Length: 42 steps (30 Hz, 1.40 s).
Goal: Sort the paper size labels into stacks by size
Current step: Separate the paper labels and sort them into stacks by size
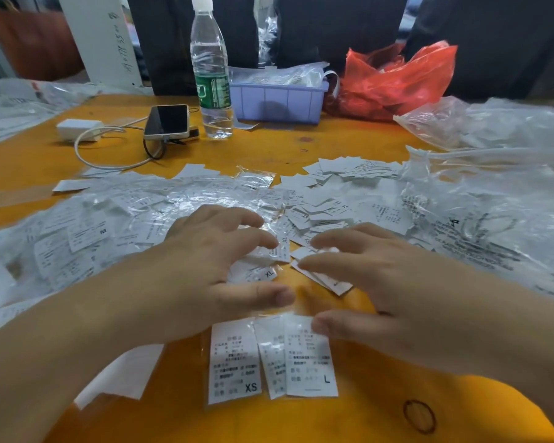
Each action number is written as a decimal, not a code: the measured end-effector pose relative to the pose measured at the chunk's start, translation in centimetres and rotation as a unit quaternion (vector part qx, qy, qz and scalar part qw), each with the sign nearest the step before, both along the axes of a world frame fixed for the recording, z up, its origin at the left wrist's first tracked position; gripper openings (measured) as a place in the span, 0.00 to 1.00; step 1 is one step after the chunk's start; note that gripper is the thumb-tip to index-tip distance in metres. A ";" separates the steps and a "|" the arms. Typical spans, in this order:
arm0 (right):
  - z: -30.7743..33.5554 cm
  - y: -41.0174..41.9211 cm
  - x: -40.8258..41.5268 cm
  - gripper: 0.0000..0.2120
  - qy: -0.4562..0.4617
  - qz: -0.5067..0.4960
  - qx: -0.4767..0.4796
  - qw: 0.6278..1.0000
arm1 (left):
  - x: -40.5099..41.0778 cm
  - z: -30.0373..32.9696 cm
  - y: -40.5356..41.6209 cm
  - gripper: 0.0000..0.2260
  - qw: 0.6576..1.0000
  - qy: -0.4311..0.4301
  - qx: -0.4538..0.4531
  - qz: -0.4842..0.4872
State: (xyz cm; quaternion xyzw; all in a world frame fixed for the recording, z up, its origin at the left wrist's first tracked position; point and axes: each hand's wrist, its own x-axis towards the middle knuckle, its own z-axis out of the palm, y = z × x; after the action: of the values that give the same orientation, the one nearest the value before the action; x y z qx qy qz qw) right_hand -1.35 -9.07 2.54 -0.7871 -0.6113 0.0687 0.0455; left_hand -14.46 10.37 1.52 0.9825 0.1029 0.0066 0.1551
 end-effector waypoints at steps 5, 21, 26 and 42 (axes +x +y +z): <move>-0.7 0.3 0.8 0.33 0.003 -0.035 -0.014 0.999 | 0.3 -0.4 -0.2 0.40 0.997 -0.013 0.080 0.008; -1.2 1.1 3.1 0.07 0.025 -0.114 0.109 0.987 | 2.6 3.9 -2.0 0.16 0.989 -0.057 0.135 -0.004; -1.5 1.1 3.2 0.03 0.010 -0.107 0.126 0.986 | 7.0 3.2 -3.5 0.17 0.980 0.084 0.182 -0.017; -1.5 0.9 3.7 0.15 0.034 -0.134 0.143 0.980 | 8.9 1.8 -3.4 0.16 0.989 0.037 0.142 -0.034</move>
State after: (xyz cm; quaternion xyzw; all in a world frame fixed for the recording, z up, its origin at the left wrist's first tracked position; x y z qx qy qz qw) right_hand 2.38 -8.15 1.03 -0.8446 -0.5016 0.0011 0.1871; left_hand -5.52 6.93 3.30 0.9971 0.0727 -0.0210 0.0107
